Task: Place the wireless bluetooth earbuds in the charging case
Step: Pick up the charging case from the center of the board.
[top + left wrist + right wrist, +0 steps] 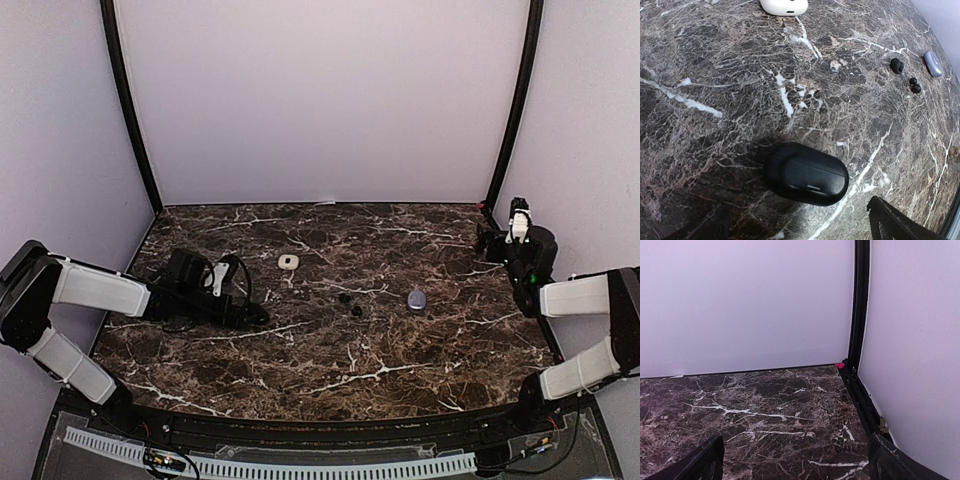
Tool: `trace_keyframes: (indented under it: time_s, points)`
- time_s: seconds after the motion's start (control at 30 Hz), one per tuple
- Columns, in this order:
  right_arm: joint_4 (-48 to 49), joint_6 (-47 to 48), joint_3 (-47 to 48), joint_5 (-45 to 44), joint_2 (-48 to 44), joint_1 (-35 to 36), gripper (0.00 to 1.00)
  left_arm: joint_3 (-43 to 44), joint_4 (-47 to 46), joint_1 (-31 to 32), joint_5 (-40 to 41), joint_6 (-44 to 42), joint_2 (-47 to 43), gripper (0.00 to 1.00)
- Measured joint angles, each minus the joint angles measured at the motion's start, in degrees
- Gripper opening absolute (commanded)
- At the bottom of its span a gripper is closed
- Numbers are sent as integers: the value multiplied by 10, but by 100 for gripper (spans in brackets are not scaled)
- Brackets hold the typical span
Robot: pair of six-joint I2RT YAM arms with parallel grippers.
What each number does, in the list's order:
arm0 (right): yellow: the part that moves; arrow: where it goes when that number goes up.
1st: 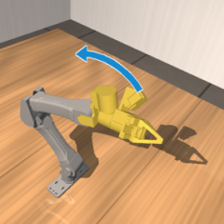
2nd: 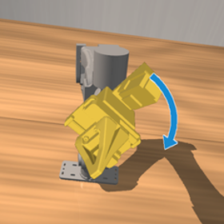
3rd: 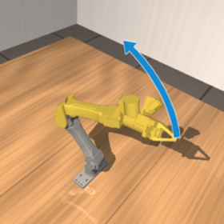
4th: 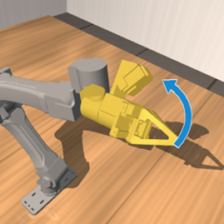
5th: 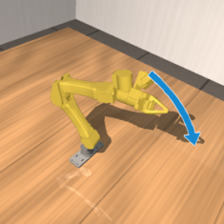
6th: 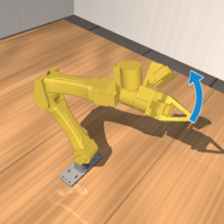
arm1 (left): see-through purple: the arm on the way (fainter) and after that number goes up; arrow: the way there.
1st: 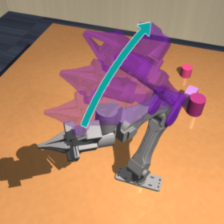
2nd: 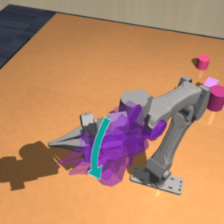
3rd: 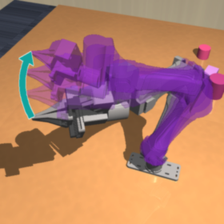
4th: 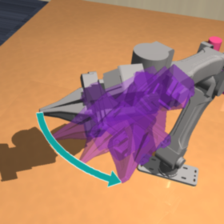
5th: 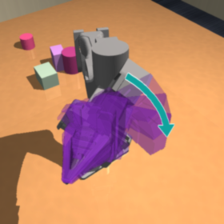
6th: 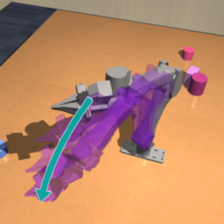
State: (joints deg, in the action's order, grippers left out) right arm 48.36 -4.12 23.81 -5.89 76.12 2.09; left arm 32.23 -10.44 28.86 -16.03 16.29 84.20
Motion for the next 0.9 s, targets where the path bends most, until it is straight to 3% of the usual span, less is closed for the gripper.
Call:
trace_keyframes:
  time_s: [0.17,0.27,0.37,0.6,0.9]
  points:
    - [-132,-76,12,-3,-61,0,96,2,8,10,8,-34,1,99]
    - [-190,-113,27,10,-70,-4,91,2,9,14,8,-46,1,99]
    - [-249,-142,56,40,-68,-7,92,6,19,18,9,-54,1,99]
    - [-307,-175,76,109,-86,-6,96,65,65,36,25,-58,36,99]
    - [-321,-202,73,132,-141,-6,99,101,124,41,32,-61,62,99]
